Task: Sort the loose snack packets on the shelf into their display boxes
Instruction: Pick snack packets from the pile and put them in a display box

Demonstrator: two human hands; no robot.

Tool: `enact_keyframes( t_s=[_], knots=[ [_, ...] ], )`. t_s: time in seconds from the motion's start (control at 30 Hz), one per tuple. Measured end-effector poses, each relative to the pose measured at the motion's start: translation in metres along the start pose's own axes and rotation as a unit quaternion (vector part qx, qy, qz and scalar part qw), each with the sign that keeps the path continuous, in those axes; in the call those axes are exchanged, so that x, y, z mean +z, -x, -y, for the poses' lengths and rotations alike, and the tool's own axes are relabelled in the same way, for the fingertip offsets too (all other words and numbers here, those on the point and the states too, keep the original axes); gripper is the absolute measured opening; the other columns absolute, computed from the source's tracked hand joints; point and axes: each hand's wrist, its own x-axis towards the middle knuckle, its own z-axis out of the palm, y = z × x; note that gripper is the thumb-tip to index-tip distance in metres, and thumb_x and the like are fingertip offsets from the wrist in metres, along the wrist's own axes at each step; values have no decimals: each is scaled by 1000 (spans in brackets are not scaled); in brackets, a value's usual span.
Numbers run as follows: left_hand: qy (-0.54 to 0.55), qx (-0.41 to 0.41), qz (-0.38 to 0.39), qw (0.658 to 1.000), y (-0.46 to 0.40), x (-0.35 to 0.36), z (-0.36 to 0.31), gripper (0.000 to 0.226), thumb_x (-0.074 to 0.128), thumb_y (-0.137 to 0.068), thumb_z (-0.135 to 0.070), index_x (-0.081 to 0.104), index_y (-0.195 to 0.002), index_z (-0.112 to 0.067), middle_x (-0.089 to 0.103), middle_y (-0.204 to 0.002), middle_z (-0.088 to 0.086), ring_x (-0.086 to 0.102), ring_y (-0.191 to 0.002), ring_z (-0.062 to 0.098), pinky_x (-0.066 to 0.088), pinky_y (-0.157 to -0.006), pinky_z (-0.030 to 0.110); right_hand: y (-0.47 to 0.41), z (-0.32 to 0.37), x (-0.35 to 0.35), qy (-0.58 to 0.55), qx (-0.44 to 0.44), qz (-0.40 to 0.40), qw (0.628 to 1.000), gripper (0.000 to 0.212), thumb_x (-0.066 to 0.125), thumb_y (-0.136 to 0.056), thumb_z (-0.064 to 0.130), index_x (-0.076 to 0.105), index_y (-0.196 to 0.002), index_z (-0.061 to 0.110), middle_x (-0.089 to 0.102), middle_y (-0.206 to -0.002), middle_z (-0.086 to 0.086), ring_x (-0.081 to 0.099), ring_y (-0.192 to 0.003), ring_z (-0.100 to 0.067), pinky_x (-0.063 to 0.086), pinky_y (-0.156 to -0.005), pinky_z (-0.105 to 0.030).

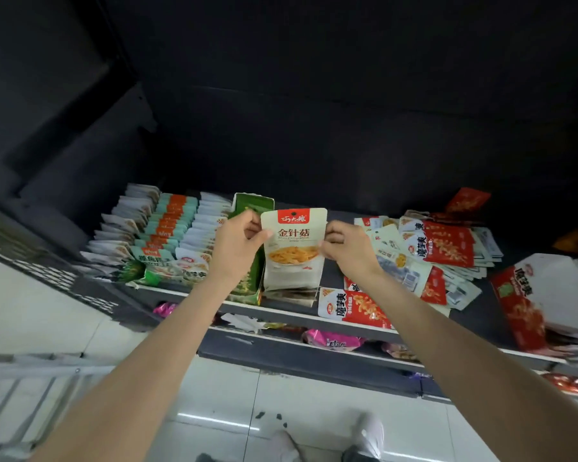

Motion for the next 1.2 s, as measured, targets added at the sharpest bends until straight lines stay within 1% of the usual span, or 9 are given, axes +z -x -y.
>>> enact_keyframes(
  t_s=[0.17, 0.3, 0.47, 0.57, 0.77, 0.9, 1.0, 1.13, 1.2],
  knots=[
    [-124, 19, 92, 988, 8, 4, 16, 14, 63, -86, -8, 63, -100, -9, 70, -98, 4, 65, -87, 14, 54, -80, 25, 3, -14, 15, 121, -1, 7, 993, 7, 63, -84, 7, 68, -90, 6, 71, -92, -4, 65, -84, -13, 52, -78, -27],
    [-211, 72, 151, 963, 14, 12, 20, 23, 56, -90, -11, 57, -112, -18, 71, -99, -2, 67, -87, 13, 57, -79, 33, 8, -19, 14, 179, -16, 66, 982, 8, 62, -87, 11, 68, -85, 14, 71, -89, -5, 64, -83, -11, 55, -79, -28],
    [-220, 79, 191, 953, 15, 27, 6, 20, 55, -91, -22, 60, -110, -20, 71, -98, -2, 67, -86, 16, 57, -77, 34, 9, -16, 3, 119, 2, 139, 983, 7, 63, -87, 13, 69, -86, 15, 70, -90, 1, 65, -89, -12, 53, -86, -27],
    [-179, 92, 177, 963, 13, 42, -13, 20, 53, -92, -24, 60, -110, -18, 70, -98, 0, 66, -87, 16, 55, -79, 32, 11, -24, -17, 70, 38, 75, 994, 9, 60, -89, 17, 69, -90, 17, 70, -92, 4, 66, -92, -11, 50, -84, -23],
    [-166, 156, 246, 942, 5, 125, -49, 26, 50, -94, -18, 54, -119, -11, 62, -119, 6, 63, -104, 19, 53, -90, 31, 4, -84, -69, 216, 129, -65, 966, 28, 54, -91, 12, 57, -119, 10, 63, -119, -10, 60, -108, -24, 49, -85, -30],
    [-131, 10, 284, 950, -7, 185, -50, 43, 50, -93, -10, 39, -135, -4, 45, -137, 14, 44, -128, 27, 36, -106, 34, -8, -129, -82, 284, 162, -31, 944, 72, 65, -86, 21, 25, -145, 13, 30, -151, -11, 27, -140, -30, 32, -112, -43],
    [-107, -131, 268, 948, -17, 212, -42, 52, 49, -94, -12, 28, -141, -3, 37, -142, 17, 39, -132, 31, 33, -108, 35, -19, -156, -83, 372, 170, 47, 911, 90, 65, -84, 32, 5, -150, 18, 3, -158, -11, -1, -147, -28, 20, -117, -46],
    [-98, -216, 224, 945, -27, 225, -35, 31, 48, -94, -9, 50, -122, 1, 56, -127, 17, 55, -116, 29, 44, -89, 27, -23, -161, -81, 580, 72, 157, 796, 71, 56, -90, 35, 18, -145, 10, 22, -147, -31, 22, -139, -41, 45, -101, -48],
    [-99, -239, 191, 947, -31, 225, -34, 28, 48, -94, -13, 55, -118, 0, 59, -124, 16, 58, -112, 29, 45, -84, 27, -24, -151, -88, 601, 32, 196, 774, 55, 50, -95, 24, 26, -143, 10, 33, -139, -31, 37, -130, -41, 49, -95, -46]
  ],
)
